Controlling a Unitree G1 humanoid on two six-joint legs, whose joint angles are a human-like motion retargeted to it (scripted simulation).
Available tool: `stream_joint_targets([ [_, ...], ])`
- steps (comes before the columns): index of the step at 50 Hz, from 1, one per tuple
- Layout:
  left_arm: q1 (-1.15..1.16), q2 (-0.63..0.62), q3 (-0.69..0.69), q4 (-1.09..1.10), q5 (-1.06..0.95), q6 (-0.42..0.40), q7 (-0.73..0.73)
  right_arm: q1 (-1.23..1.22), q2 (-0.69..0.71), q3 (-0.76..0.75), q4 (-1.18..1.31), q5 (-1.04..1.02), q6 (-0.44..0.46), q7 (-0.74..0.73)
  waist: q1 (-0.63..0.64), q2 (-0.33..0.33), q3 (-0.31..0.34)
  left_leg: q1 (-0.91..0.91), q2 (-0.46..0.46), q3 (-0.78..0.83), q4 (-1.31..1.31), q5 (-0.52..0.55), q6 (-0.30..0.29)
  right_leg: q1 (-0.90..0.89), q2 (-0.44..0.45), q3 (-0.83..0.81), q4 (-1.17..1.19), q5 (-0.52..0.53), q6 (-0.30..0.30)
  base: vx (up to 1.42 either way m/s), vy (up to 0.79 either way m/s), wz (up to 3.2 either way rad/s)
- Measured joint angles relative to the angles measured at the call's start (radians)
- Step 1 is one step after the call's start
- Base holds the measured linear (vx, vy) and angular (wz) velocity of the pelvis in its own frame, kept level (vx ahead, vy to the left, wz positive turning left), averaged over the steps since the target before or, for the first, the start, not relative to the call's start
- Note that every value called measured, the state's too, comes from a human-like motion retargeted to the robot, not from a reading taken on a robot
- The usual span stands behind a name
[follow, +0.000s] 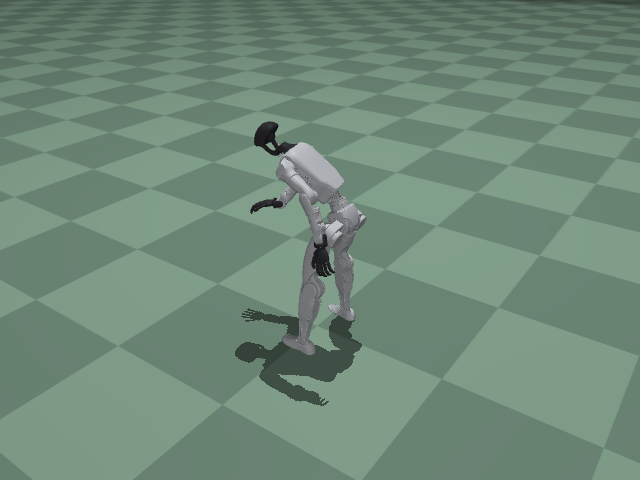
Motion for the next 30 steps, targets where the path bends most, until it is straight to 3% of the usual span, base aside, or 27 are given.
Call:
stream_joint_targets([
  [5,0.01,-0.023,0.042,0.074,0.102,0.025,0.003,0.243,0.02,-0.095,-0.215,-0.017,-0.064,0.08,0.024,-0.03,-0.108,0.216,0.001,0.027,0.009,-0.077,0.025,0.216,0.003,0.016,-0.018,-0.059,-0.008,0.26,0.04,-0.29],
  [12,-0.025,-0.089,0.131,0.168,0.266,0.045,-0.012,0.51,-0.048,-0.201,-0.52,-0.004,-0.186,0.283,0.044,-0.006,-0.236,0.525,0.002,0.035,-0.06,-0.138,0.04,0.529,0.007,0.005,-0.092,-0.12,-0.01,0.27,0.05,-0.08],
  [20,-0.13,-0.165,0.275,0.226,0.387,0.07,0.03,0.805,-0.109,-0.398,-0.808,0.089,-0.256,0.518,0.032,0.027,-0.321,0.763,-0.002,0.01,-0.157,-0.157,0.037,0.788,0.01,-0.042,-0.189,-0.161,-0.005,0.19,0.03,0.15],
  [23,-0.154,-0.169,0.257,0.208,0.39,0.075,0.066,0.879,-0.139,-0.431,-0.895,0.153,-0.278,0.572,0.03,0.03,-0.341,0.813,-0.004,0.004,-0.18,-0.162,0.038,0.844,0.009,-0.055,-0.213,-0.17,0.0,0.11,0.01,0.09],
  [25,-0.138,-0.127,0.13,0.119,0.282,0.099,-0.022,0.896,-0.17,-0.425,-0.943,0.263,-0.282,0.633,0.032,0.025,-0.355,0.837,-0.005,0.0,-0.188,-0.164,0.041,0.873,0.009,-0.062,-0.227,-0.173,-0.002,0.08,0.01,0.03],
  [28,-0.137,-0.115,0.095,0.103,0.309,0.106,-0.036,0.949,-0.195,-0.424,-1.003,0.332,-0.3,0.701,0.035,0.024,-0.389,0.857,-0.007,0.004,-0.188,-0.175,0.042,0.897,0.008,-0.062,-0.237,-0.178,0.002,0.08,0.01,-0.07],
  [30,-0.124,-0.095,0.058,0.09,0.262,0.099,0.006,0.975,-0.207,-0.409,-1.036,0.397,-0.343,0.773,0.032,0.021,-0.417,0.855,-0.008,0.008,-0.17,-0.177,0.08,0.897,0.008,-0.055,-0.229,-0.203,-0.042,0.08,0.0,-0.15],
])
